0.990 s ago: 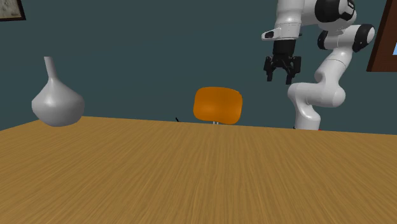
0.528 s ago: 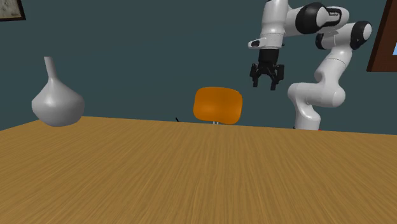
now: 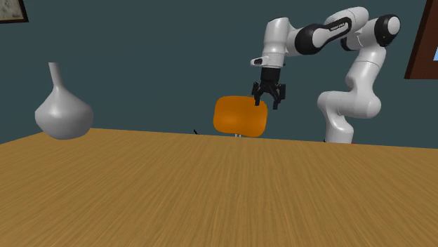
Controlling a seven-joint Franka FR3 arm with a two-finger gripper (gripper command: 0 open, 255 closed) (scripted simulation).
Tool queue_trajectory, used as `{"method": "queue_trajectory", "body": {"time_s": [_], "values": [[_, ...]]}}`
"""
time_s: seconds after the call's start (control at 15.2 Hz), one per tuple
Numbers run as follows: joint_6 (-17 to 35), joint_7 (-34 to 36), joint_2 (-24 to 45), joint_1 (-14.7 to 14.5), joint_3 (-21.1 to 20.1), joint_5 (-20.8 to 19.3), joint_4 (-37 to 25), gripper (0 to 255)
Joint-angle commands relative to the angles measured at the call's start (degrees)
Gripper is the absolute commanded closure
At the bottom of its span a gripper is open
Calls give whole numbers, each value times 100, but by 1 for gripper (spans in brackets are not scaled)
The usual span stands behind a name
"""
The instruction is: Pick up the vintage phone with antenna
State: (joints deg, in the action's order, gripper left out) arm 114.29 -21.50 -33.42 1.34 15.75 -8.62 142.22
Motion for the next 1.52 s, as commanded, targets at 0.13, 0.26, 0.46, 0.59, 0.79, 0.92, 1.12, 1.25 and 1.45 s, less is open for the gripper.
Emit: {"method": "queue_trajectory", "body": {"time_s": [0.13,0.26,0.46,0.59,0.79,0.92,1.12,1.25,1.45], "values": [[727,-897,748,-149,544,70,-233,0],[1036,-1378,1163,-260,817,210,-422,0],[1434,-2175,1836,-453,1209,582,-780,0],[1641,-2765,2320,-577,1443,951,-1069,0],[1834,-3725,3096,-695,1702,1674,-1583,0],[1873,-4377,3634,-677,1772,2222,-1981,0],[1812,-5266,4429,-471,1694,2995,-2656,0],[1718,-5757,4933,-256,1559,3420,-3153,0],[1527,-6342,5655,101,1312,3908,-3964,0]]}}
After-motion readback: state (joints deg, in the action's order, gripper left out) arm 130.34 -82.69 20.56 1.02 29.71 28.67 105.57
